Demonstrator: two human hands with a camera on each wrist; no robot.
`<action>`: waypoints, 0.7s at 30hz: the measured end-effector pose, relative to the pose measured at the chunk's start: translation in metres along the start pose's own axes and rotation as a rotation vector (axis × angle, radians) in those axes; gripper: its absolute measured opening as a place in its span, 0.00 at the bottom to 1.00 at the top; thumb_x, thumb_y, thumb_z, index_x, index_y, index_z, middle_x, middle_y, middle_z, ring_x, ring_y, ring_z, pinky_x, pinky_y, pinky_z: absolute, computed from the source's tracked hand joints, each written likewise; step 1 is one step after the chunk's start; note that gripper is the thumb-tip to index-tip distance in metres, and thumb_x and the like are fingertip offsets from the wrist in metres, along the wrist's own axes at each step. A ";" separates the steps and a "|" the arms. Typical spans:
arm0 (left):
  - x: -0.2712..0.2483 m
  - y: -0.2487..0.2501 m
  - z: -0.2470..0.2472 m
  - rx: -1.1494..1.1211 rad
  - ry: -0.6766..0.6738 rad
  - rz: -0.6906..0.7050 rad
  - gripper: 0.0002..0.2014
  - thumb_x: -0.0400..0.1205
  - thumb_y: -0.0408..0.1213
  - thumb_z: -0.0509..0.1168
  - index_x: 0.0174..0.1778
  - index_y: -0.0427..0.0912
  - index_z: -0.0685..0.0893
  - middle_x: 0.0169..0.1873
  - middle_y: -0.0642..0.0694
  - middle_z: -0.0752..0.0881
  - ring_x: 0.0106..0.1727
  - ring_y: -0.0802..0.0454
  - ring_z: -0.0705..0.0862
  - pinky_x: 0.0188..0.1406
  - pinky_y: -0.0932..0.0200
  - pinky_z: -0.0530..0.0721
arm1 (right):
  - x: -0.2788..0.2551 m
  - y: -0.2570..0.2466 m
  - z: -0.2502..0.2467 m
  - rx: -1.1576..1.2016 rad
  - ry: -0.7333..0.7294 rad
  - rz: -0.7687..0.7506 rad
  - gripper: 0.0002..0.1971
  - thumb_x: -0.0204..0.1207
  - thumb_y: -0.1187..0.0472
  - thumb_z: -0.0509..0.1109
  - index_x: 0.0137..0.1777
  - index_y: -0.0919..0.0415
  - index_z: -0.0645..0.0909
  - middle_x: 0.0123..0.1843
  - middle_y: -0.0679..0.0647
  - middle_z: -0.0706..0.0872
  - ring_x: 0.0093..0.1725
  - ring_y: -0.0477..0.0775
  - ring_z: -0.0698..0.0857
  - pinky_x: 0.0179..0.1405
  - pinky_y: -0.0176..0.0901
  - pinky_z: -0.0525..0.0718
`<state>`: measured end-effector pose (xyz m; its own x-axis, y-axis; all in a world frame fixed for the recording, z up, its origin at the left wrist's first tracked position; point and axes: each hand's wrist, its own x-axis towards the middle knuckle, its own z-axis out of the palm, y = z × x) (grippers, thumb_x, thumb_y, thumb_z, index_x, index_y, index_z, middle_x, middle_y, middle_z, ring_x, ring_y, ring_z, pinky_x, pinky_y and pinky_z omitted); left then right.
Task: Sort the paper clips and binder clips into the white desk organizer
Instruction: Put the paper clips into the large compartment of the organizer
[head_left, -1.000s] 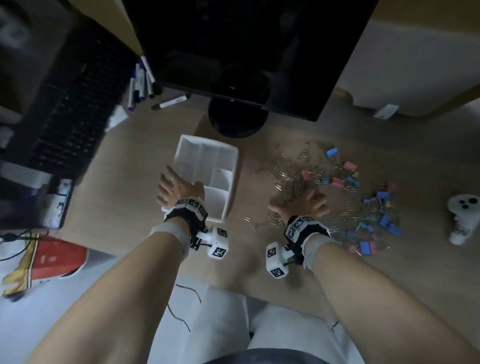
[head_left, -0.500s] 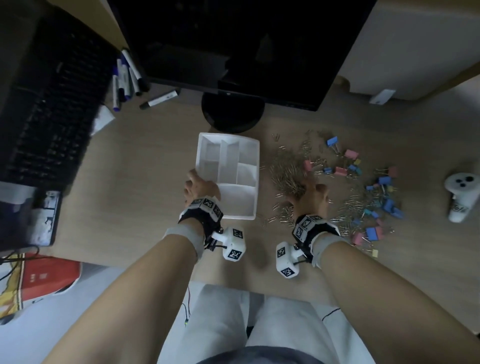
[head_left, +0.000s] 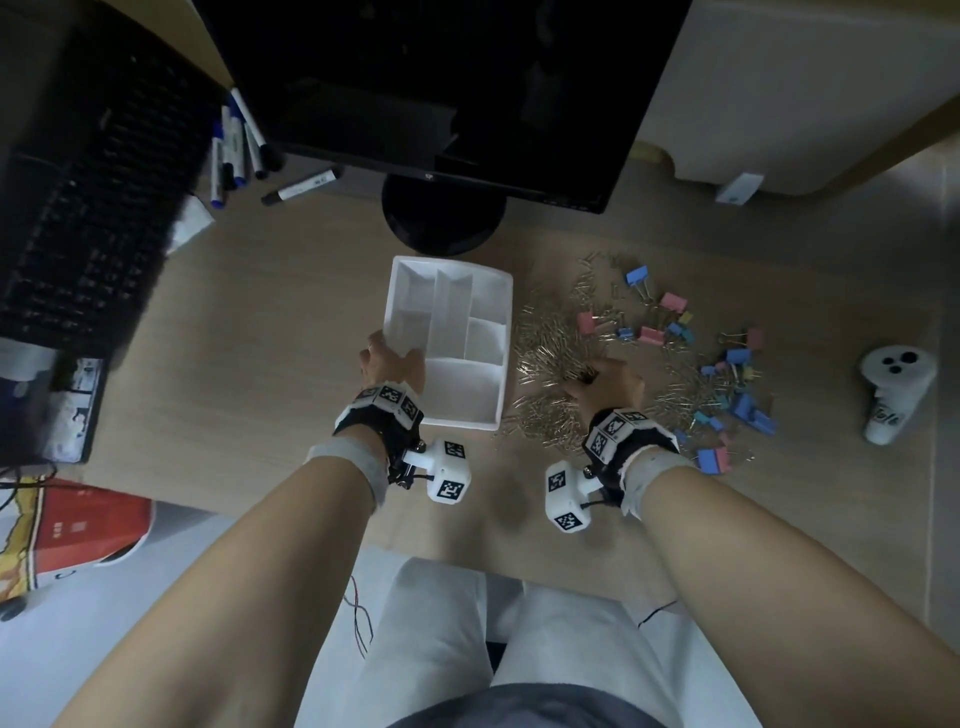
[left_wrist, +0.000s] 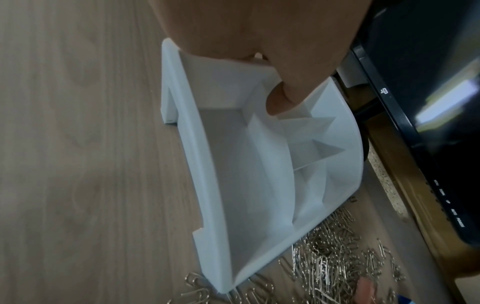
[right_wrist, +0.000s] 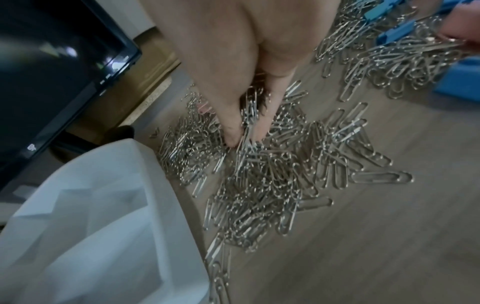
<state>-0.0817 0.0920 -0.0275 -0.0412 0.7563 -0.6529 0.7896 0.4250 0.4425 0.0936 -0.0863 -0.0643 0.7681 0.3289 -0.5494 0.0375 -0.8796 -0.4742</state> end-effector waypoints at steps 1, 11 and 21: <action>0.000 0.000 -0.001 -0.017 -0.008 -0.006 0.29 0.79 0.33 0.63 0.78 0.41 0.66 0.69 0.39 0.70 0.68 0.36 0.75 0.68 0.43 0.75 | -0.001 0.000 -0.002 0.033 -0.005 0.015 0.19 0.68 0.57 0.83 0.60 0.57 0.89 0.53 0.54 0.92 0.49 0.52 0.89 0.53 0.39 0.85; -0.004 -0.007 -0.032 -0.002 -0.137 0.066 0.22 0.80 0.35 0.63 0.72 0.38 0.78 0.61 0.38 0.84 0.48 0.44 0.78 0.48 0.57 0.74 | -0.028 -0.043 0.001 0.272 -0.289 -0.066 0.21 0.68 0.67 0.83 0.62 0.67 0.85 0.49 0.60 0.91 0.38 0.50 0.92 0.37 0.39 0.91; 0.015 -0.027 -0.057 0.153 -0.205 0.202 0.20 0.81 0.43 0.68 0.68 0.40 0.82 0.60 0.42 0.87 0.58 0.44 0.85 0.59 0.56 0.81 | -0.062 -0.108 0.079 0.179 -0.449 -0.119 0.19 0.64 0.68 0.85 0.55 0.61 0.89 0.48 0.52 0.92 0.47 0.50 0.91 0.48 0.37 0.90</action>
<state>-0.1385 0.1204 -0.0141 0.2380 0.6951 -0.6783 0.8527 0.1848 0.4886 -0.0087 0.0155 -0.0330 0.4122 0.5739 -0.7077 -0.0319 -0.7671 -0.6407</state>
